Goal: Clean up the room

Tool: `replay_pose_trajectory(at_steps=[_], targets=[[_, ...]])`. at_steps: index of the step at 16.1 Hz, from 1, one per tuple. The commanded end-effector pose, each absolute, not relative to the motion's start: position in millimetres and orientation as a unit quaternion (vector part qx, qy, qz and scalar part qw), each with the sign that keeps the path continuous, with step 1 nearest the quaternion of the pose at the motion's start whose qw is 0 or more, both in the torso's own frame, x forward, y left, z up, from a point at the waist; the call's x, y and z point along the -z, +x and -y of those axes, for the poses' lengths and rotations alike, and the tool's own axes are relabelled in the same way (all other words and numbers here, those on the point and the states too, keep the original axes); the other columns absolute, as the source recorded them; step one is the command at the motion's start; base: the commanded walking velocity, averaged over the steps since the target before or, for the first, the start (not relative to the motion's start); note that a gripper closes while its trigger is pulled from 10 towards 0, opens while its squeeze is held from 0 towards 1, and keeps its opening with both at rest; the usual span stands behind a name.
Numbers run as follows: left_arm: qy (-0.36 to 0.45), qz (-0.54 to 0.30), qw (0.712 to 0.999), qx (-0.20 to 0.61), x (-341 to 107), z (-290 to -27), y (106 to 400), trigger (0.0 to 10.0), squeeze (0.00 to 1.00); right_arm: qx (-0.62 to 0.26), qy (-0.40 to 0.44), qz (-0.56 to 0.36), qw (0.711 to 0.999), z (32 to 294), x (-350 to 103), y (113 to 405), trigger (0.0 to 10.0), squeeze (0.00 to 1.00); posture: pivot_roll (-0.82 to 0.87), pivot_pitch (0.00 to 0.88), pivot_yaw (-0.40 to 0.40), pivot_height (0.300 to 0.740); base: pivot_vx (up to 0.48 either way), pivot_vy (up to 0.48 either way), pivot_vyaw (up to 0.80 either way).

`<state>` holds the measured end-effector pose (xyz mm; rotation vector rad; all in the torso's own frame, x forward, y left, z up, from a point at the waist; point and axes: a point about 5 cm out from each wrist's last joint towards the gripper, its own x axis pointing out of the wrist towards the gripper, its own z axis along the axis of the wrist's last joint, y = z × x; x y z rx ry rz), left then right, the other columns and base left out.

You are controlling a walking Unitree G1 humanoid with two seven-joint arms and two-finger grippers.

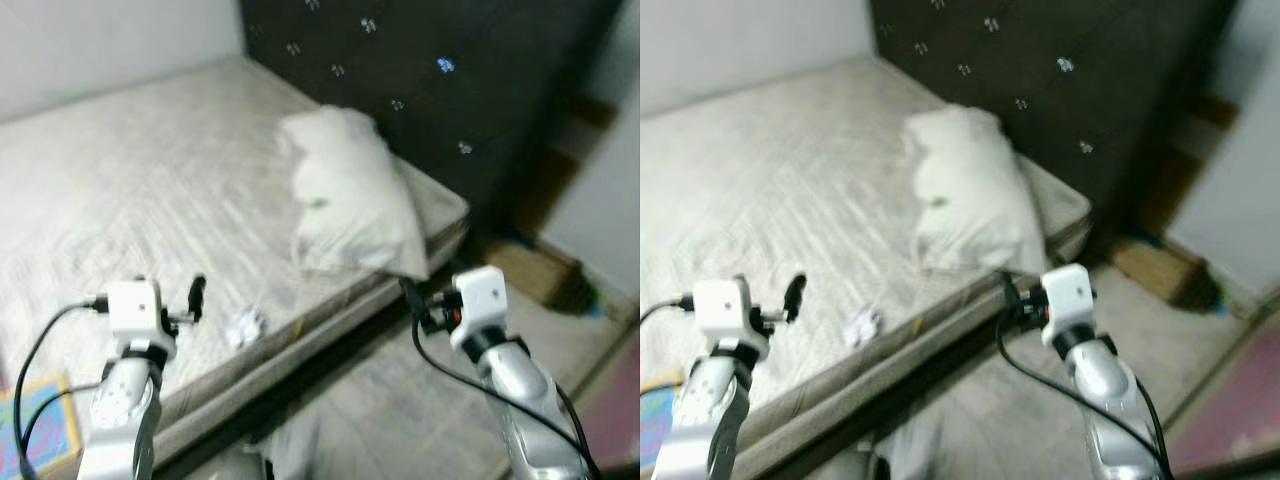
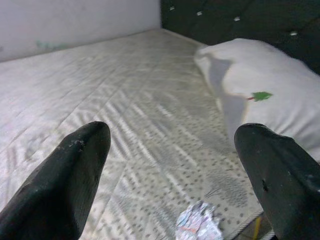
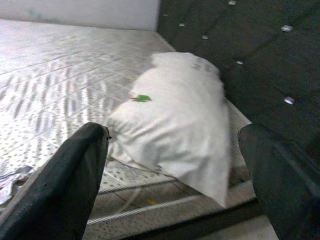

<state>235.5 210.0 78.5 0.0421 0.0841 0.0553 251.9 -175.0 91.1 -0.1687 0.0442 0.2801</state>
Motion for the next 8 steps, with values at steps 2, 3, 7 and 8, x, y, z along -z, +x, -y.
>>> replay_pose_trajectory(at_steps=[2, 3, 7, 8], targets=[[0.021, -0.045, 0.998, -0.045, -78.4, -215.6, 233.5, 10.0, 0.0, -0.146, -0.082, -0.001, 0.986, 167.5, -99.3, 260.3, 10.0, 0.0, 0.03, 0.056, -0.052, 0.74, 0.0, 0.0, 0.8], [0.021, -0.043, 0.998, -0.046, -80.0, -214.5, 235.4, 10.0, 0.0, -0.141, -0.082, 0.001, 0.987, 168.6, -100.4, 261.7, 10.0, 0.0, 0.03, 0.056, -0.052, 0.74, 0.0, 0.0, 0.8], [0.02, -0.041, 0.999, -0.024, -82.3, -215.1, 236.1, 10.0, 0.0, -0.127, -0.081, 0.004, 0.989, 169.2, -101.5, 259.6, 10.0, 0.0, 0.02, 0.075, -0.034, 0.74, 0.0, 0.0, 0.2], [0.016, -0.042, 0.999, -0.012, -80.8, -211.6, 235.6, 10.0, 0.0, -0.124, -0.08, 0.0, 0.989, 170.1, -98.4, 257.6, 10.0, 0.0, 0.02, 0.077, -0.03, 0.74, 0.0, 0.0, 0.0]])
